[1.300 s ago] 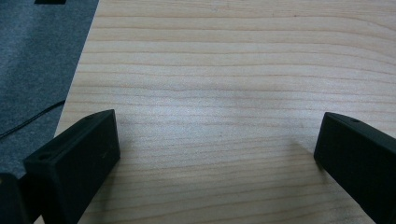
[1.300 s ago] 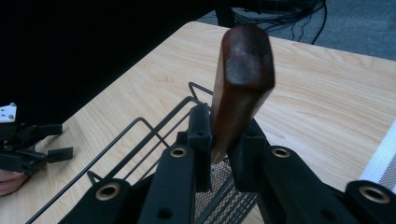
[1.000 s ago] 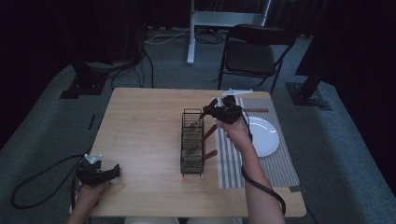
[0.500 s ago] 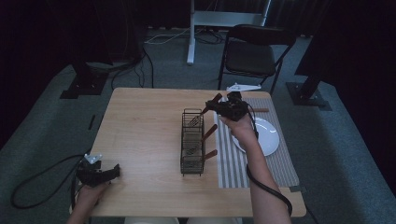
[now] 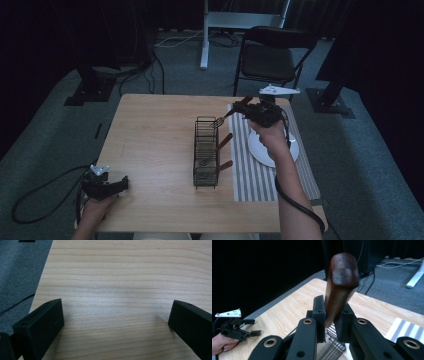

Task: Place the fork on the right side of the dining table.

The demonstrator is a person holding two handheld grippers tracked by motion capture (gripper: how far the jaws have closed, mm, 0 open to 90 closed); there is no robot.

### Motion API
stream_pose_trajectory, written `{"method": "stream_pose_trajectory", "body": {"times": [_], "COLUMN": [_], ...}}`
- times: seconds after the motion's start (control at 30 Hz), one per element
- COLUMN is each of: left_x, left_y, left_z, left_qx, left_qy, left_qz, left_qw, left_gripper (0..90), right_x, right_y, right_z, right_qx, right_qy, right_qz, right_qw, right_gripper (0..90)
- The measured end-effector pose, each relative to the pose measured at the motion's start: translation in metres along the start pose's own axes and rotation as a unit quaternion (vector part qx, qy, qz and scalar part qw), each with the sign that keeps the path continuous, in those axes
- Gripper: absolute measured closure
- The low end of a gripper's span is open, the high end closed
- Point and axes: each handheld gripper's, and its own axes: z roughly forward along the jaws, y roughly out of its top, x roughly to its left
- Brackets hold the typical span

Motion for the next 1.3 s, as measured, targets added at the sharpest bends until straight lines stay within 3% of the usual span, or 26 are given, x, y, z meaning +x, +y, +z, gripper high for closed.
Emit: {"method": "stream_pose_trajectory", "body": {"times": [0.2,0.47,0.77,0.97,1.2,1.3], "left_x": [0.000,0.000,0.000,0.000,0.000,0.000], "left_y": [0.000,0.000,0.000,0.000,0.000,0.000], "left_z": [0.000,0.000,0.000,0.000,0.000,0.000], "left_qx": [-0.001,0.000,0.000,0.000,0.000,0.000], "left_qy": [0.000,0.000,0.000,0.000,0.000,0.000], "left_qz": [-0.003,0.000,0.000,-0.001,-0.001,-0.001], "left_qw": [1.0000,1.0000,1.0000,1.0000,1.0000,1.0000], "left_gripper": [0.6,0.6,0.6,0.6,0.6,0.6], "right_x": [-0.008,-0.020,-0.027,-0.028,-0.024,-0.023], "right_y": [-0.004,-0.024,-0.066,-0.106,-0.129,-0.142], "right_z": [-0.020,-0.044,-0.066,-0.080,-0.092,-0.098], "right_qx": [-0.007,-0.012,-0.014,-0.010,-0.013,-0.008], "right_qy": [-0.021,-0.039,-0.053,-0.062,-0.070,-0.084], "right_qz": [0.004,0.018,0.042,0.064,0.075,0.082], "right_qw": [0.9997,0.9990,0.9976,0.9960,0.9946,0.9930], "right_gripper": [80.8,80.8,80.8,80.8,80.8,80.8]}}
